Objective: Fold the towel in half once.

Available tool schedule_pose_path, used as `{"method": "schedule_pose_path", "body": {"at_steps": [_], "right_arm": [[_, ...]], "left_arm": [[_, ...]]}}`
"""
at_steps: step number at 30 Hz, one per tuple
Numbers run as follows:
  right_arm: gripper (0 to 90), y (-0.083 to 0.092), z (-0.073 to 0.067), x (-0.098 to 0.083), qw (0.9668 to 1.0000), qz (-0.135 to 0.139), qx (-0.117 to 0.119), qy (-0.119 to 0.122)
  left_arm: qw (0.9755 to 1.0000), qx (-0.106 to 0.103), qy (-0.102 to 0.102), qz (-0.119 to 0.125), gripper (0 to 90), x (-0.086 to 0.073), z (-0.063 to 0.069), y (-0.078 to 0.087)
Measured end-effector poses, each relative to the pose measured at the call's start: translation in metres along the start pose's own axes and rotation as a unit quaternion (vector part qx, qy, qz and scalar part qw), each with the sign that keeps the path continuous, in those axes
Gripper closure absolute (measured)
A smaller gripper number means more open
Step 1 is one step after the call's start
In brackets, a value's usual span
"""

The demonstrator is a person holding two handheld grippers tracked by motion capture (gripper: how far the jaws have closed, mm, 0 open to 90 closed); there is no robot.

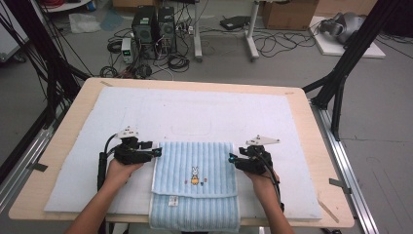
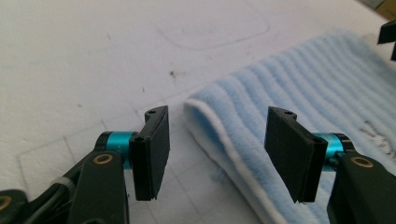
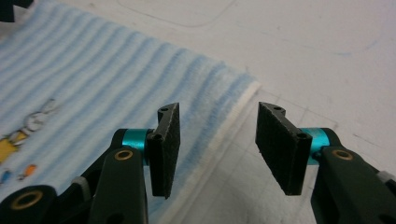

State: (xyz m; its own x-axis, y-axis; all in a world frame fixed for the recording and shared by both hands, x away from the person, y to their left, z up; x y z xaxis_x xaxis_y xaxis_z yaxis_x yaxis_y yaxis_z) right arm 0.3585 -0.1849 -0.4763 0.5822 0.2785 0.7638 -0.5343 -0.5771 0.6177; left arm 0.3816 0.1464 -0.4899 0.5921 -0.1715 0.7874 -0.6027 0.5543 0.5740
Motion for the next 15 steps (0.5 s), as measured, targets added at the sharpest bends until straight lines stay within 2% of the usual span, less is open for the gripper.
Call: {"method": "schedule_pose_path", "body": {"at_steps": [1, 2, 3, 4, 5, 8, 9, 10, 11, 14, 15], "right_arm": [[49.6, -0.002, 0.001, -0.001, 1.0, -0.005, -0.001, -0.002], [49.6, -0.003, 0.002, -0.001, 1.0, -0.008, -0.003, -0.003], [50.1, -0.005, 0.002, -0.002, 0.9999, -0.013, -0.003, -0.003], [51.2, -0.006, 0.001, -0.003, 0.9998, -0.018, -0.002, 0.002], [52.0, -0.009, 0.001, -0.004, 0.9996, -0.026, -0.001, 0.008], [59.5, -0.016, -0.004, -0.009, 0.9985, -0.05, 0.0, 0.021], [68.4, -0.016, -0.006, -0.01, 0.9984, -0.049, -0.002, 0.027], [74.9, -0.016, -0.009, -0.01, 0.9983, -0.051, 0.009, 0.025], [81.9, -0.017, -0.011, -0.01, 0.9981, -0.053, 0.022, 0.02], [83.7, -0.017, -0.008, -0.01, 0.9976, -0.051, 0.046, -0.008], [84.1, -0.017, -0.007, -0.01, 0.9974, -0.049, 0.052, -0.011]], "left_arm": [[1.0, 0.001, -0.004, -0.008, 40.6, -0.002, 0.0, -0.002], [0.9999, 0.006, -0.013, -0.006, 40.2, -0.001, 0.002, -0.003], [0.9998, -0.003, -0.018, -0.006, 42.3, -0.002, 0.004, -0.003], [0.9995, -0.011, -0.026, -0.012, 48.1, -0.003, 0.006, -0.004], [0.9992, -0.006, -0.036, -0.014, 54.8, -0.003, 0.008, -0.004], [0.9984, -0.011, -0.051, -0.021, 73.7, -0.006, 0.014, -0.004], [0.9982, -0.019, -0.051, -0.024, 80.2, -0.006, 0.016, -0.005], [0.998, -0.017, -0.056, -0.025, 84.4, -0.006, 0.017, -0.005], [0.998, -0.015, -0.055, -0.026, 85.2, -0.006, 0.017, -0.005], [0.9988, -0.022, -0.035, -0.027, 86.2, -0.005, 0.014, -0.006], [0.9989, -0.021, -0.034, -0.026, 86.3, -0.004, 0.013, -0.007]]}}
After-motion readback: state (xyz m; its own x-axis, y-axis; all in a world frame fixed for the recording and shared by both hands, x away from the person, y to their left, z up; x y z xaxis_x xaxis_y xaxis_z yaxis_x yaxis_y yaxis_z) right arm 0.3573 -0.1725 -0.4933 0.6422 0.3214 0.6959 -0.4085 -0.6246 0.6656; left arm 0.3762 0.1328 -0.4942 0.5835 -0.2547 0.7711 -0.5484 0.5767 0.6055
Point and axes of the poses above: each handheld gripper's, and its own axes: y roughly backward along the jaws, x roughly out of its top, z roughly to its right, the point moved 7 cm from there along -y, roughly forward along the jaws, and after that the axes turned 6 degrees about x, right-handed, at the moved point
